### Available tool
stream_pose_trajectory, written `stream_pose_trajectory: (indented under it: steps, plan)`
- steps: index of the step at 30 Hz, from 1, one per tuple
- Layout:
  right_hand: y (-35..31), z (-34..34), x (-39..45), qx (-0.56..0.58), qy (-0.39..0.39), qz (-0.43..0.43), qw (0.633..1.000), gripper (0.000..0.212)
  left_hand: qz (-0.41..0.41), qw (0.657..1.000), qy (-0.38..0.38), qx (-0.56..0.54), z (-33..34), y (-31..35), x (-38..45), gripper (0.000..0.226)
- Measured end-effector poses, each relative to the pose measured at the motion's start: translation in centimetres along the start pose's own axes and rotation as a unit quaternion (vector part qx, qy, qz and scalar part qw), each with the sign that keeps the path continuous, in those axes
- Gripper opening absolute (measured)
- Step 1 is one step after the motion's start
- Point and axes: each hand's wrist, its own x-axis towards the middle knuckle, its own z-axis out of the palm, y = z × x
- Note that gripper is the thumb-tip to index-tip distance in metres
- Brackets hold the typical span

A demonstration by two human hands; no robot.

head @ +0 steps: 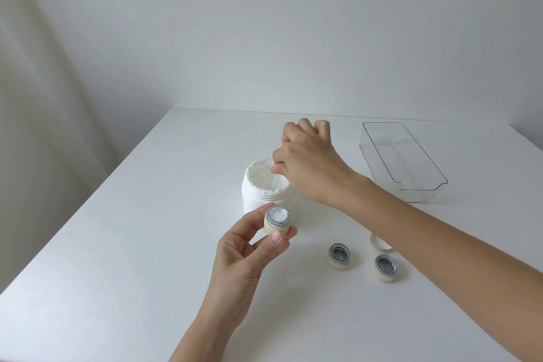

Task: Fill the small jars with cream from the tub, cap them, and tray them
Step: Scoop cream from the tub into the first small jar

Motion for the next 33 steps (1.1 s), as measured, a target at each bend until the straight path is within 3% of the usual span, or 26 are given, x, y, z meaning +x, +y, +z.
stream_pose_trajectory:
  steps: [3, 8, 14, 19, 22, 25, 33]
  plan:
    - [-0.3, 0.1, 0.6, 0.055, -0.042, 0.022, 0.997, 0.024, 0.0, 1.0, 0.006, -0.01, 0.0, 0.0, 0.0, 0.033]
    - [1.4, 0.0, 0.2, 0.189, -0.039, 0.152, 0.969, 0.032, -0.002, 1.0, 0.0, 0.014, 0.2, 0.0, -0.1, 0.026]
    - [3.8, 0.4, -1.6, 0.344, -0.038, 0.313, 0.884, 0.032, -0.005, 1.0, -0.007, 0.023, 0.2, 0.1, -0.2, 0.034]
    - [4.4, 0.2, -2.9, 0.486, -0.065, 0.361, 0.793, 0.027, 0.003, 0.999, 0.001, 0.049, 0.0, 0.1, -0.1, 0.043]
    - [4.3, -0.3, -4.1, 0.533, -0.079, 0.354, 0.765, 0.027, 0.015, 0.997, 0.014, 0.069, -0.1, 0.0, -0.1, 0.045]
    - [3.7, -0.7, -5.6, 0.541, -0.089, 0.341, 0.764, 0.029, 0.022, 0.997, 0.013, 0.073, -0.1, 0.1, -0.1, 0.044]
    - [2.2, -0.2, -7.6, 0.488, -0.082, 0.323, 0.807, 0.032, 0.019, 0.998, 0.005, 0.063, 0.0, 0.0, -0.2, 0.045]
